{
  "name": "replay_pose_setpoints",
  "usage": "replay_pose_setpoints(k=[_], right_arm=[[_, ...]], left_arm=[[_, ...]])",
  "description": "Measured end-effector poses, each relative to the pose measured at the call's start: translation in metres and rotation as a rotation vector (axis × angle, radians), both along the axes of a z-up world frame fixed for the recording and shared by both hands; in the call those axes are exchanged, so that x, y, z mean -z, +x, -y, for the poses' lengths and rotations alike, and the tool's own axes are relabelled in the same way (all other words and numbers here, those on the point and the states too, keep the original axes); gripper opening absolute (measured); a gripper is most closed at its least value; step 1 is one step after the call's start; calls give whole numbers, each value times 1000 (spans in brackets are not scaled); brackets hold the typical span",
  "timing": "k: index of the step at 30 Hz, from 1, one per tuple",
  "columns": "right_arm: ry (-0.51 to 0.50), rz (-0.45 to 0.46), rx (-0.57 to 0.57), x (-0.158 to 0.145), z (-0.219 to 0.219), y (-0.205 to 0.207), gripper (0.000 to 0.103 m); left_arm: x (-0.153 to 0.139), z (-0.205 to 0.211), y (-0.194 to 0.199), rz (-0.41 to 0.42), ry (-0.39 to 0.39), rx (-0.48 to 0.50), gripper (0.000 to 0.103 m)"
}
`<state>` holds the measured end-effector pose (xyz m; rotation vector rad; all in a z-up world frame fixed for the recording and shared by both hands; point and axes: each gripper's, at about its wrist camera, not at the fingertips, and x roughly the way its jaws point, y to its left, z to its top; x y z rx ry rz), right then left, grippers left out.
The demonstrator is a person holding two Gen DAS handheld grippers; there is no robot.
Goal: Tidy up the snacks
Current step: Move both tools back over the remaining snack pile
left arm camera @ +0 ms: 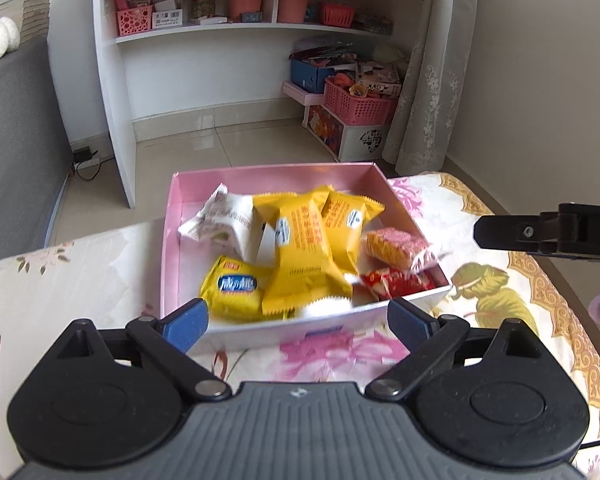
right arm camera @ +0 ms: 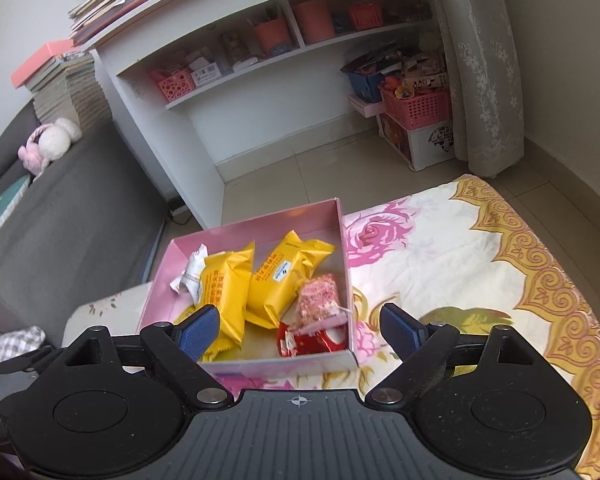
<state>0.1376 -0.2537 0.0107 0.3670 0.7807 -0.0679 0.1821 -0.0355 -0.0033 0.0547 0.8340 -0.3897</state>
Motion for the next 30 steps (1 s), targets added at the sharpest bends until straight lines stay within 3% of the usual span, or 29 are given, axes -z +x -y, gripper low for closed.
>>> replay_pose_setpoints(k=[11, 30], right_arm=[[-109, -22, -53, -2, -20, -40, 93], [-198, -9, -159, 20, -43, -95, 93]], left_arm=[[7, -28, -48, -17, 14, -17, 100], [29, -60, -120, -4, 71, 44, 103]])
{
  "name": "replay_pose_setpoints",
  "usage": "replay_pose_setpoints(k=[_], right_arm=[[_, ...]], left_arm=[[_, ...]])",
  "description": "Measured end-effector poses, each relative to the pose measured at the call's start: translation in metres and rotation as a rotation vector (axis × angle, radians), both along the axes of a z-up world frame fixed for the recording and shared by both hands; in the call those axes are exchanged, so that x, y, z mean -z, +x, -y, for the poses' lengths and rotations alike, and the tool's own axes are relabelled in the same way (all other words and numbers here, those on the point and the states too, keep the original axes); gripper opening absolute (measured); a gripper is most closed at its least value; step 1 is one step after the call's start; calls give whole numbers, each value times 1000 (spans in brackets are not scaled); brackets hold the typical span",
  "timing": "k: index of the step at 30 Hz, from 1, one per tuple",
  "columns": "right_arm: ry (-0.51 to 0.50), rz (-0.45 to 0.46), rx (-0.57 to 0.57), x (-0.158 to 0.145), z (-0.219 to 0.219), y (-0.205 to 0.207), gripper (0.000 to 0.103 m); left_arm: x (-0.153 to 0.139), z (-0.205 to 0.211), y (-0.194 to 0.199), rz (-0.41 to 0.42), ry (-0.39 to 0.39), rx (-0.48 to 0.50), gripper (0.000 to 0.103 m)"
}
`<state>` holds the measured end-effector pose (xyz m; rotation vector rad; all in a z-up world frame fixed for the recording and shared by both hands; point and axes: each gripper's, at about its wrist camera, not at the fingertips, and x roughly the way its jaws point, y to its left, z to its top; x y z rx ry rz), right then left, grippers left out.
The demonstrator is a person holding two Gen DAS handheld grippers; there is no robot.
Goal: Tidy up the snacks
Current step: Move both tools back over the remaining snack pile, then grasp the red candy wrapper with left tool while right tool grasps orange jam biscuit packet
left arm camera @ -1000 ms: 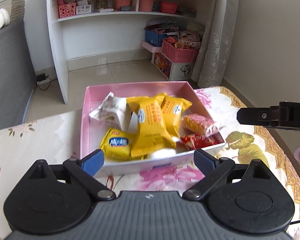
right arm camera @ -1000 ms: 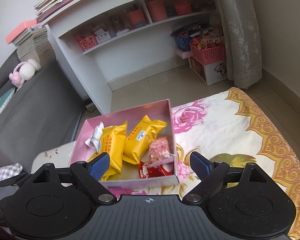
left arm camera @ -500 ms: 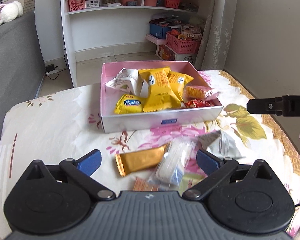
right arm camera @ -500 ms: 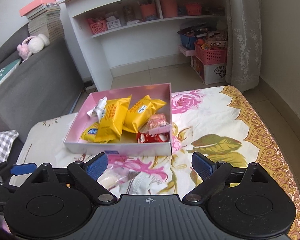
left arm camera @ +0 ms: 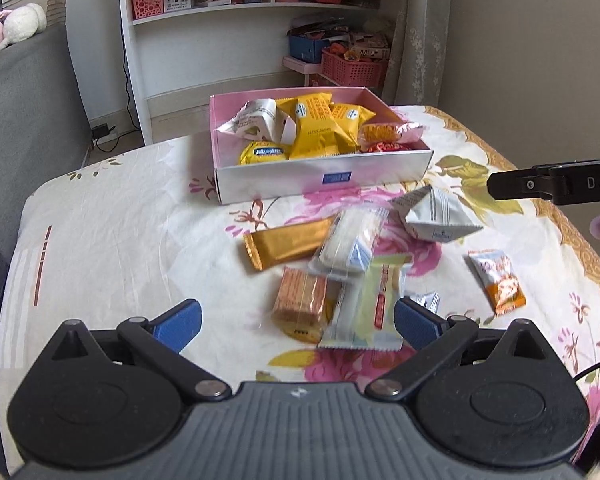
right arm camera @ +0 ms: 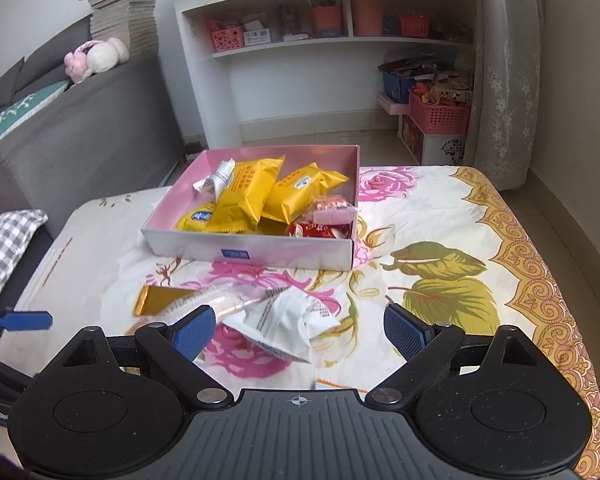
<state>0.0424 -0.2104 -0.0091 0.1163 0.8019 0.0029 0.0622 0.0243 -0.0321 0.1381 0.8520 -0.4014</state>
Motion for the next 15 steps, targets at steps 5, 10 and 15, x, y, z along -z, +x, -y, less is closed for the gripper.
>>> replay_pose_setpoints(k=[5, 10, 15], right_arm=[[-49, -7, -10, 13, 7, -12, 93], [-84, 4, -39, 20, 11, -25, 94], [-125, -35, -83, 33, 4, -34, 99]], left_arm=[[6, -8, -11, 2, 20, 9, 103], [12, -10, -23, -8, 25, 48, 103], [23, -2, -37, -74, 38, 101, 103]])
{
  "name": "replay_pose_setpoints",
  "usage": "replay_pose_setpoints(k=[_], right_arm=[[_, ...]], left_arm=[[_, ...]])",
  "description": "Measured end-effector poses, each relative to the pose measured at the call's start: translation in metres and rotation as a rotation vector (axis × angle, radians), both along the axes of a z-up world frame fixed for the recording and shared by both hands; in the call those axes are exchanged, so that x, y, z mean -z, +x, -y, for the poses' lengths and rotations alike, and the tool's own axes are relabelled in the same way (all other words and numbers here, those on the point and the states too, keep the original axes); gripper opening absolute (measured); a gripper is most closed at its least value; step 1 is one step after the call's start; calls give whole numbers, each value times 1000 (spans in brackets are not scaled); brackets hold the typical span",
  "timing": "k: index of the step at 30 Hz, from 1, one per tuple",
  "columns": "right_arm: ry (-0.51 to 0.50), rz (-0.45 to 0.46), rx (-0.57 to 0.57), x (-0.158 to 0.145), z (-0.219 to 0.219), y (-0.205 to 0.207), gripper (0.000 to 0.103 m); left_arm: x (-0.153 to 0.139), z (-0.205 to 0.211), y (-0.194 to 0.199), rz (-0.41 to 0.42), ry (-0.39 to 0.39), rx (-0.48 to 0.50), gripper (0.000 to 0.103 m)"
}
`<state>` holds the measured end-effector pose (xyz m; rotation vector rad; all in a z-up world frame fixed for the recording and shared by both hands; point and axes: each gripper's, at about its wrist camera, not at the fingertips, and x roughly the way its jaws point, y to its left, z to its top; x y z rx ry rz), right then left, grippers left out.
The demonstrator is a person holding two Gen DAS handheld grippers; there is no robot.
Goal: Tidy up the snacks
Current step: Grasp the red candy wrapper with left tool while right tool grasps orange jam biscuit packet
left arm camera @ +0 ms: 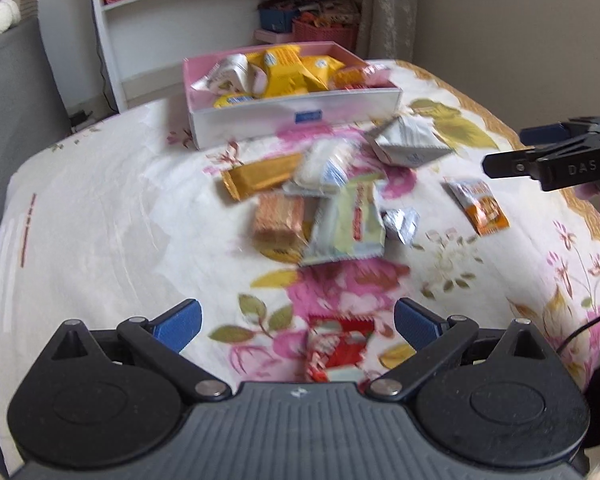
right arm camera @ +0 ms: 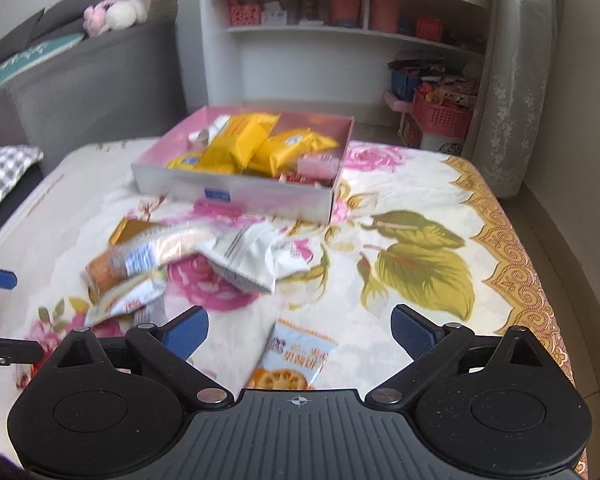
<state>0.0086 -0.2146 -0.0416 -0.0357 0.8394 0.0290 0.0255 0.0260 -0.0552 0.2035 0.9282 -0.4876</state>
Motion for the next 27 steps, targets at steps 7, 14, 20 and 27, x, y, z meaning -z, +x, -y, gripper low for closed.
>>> replay_pose_setpoints(k=[7, 14, 20, 27], right_arm=[[-44, -114, -54, 26, -15, -1, 99], [18, -225, -9, 50, -13, 5, 99], [40, -213, 17, 55, -11, 8, 102], [38, -203, 23, 55, -13, 13, 101]], left_arm=[[17, 10, -11, -96, 30, 36, 102], [23, 15, -13, -149, 40, 50, 88], [23, 18, -14, -125, 82, 57, 69], [20, 17, -14, -104, 86, 52, 43]])
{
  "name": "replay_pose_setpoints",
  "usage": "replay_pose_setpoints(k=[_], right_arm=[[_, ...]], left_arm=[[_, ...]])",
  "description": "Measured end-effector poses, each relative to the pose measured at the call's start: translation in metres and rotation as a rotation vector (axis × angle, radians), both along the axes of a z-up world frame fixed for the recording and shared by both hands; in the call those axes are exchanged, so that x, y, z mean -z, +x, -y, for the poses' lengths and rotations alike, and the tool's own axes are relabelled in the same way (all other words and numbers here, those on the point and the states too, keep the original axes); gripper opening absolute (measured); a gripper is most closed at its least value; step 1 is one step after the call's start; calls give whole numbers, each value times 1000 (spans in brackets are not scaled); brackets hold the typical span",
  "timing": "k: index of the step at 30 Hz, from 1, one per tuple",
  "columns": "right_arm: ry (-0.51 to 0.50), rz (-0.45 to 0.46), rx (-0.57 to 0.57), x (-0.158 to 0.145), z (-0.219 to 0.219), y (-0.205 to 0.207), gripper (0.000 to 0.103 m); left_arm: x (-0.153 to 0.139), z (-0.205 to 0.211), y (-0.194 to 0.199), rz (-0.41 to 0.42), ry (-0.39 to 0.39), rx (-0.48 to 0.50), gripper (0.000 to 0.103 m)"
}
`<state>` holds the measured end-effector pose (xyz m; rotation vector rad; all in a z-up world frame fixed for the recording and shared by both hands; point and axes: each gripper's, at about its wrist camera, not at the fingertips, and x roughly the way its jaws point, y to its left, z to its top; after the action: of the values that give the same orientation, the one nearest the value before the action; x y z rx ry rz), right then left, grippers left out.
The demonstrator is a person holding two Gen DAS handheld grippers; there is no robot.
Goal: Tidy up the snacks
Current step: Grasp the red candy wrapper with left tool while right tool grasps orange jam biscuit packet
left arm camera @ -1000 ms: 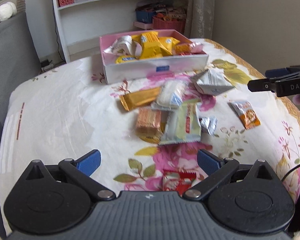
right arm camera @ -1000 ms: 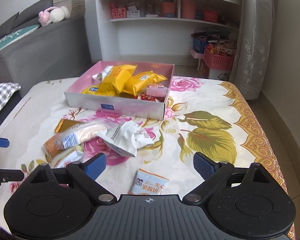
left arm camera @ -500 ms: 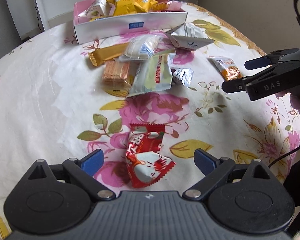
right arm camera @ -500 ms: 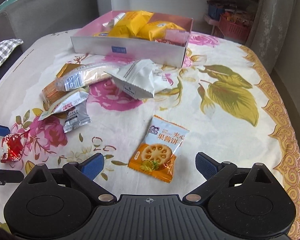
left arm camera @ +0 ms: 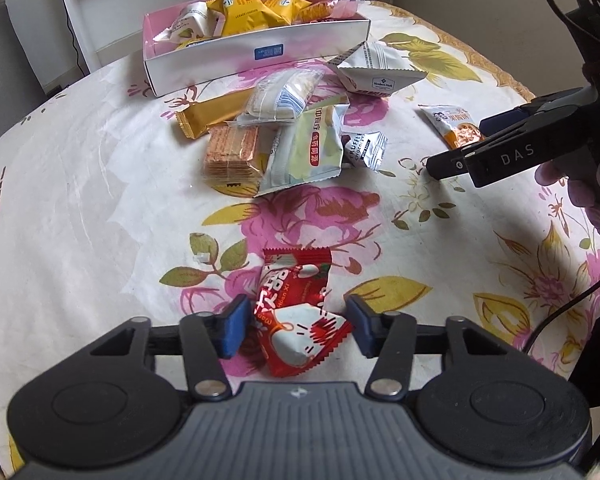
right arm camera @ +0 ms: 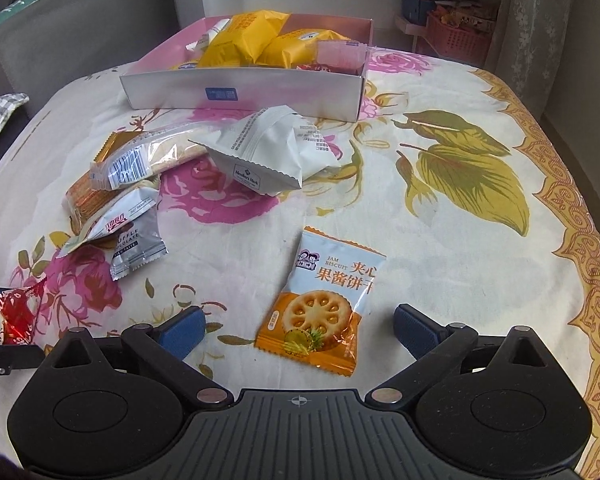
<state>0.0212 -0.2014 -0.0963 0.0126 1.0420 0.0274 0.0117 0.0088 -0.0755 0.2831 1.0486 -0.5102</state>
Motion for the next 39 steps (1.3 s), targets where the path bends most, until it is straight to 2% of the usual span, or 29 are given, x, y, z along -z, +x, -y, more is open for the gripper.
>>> replay_pose_setpoints(k=[5, 8, 11, 13, 15, 21, 39], right_arm=[[4, 7, -1, -2, -1, 0, 93], [4, 16, -5, -5, -2, 0, 82], [7, 27, -8, -8, -4, -1, 65], [8, 32, -13, -9, -5, -1, 50], [6, 35, -20, -10, -6, -1, 42], [-15, 38, -51, -12, -14, -3, 40], [27, 36, -92, -24, -24, -8, 40]], left_arm=[[-1, -1, 1, 5, 3, -11, 38], [-2, -1, 1, 13, 5, -16, 37], [-2, -2, 1, 16, 3, -24, 36], [-3, -2, 1, 18, -1, -29, 36], [-4, -3, 1, 22, -7, -33, 36], [-6, -4, 2, 33, -17, -41, 35], [-18, -9, 4, 52, -56, -66, 35]])
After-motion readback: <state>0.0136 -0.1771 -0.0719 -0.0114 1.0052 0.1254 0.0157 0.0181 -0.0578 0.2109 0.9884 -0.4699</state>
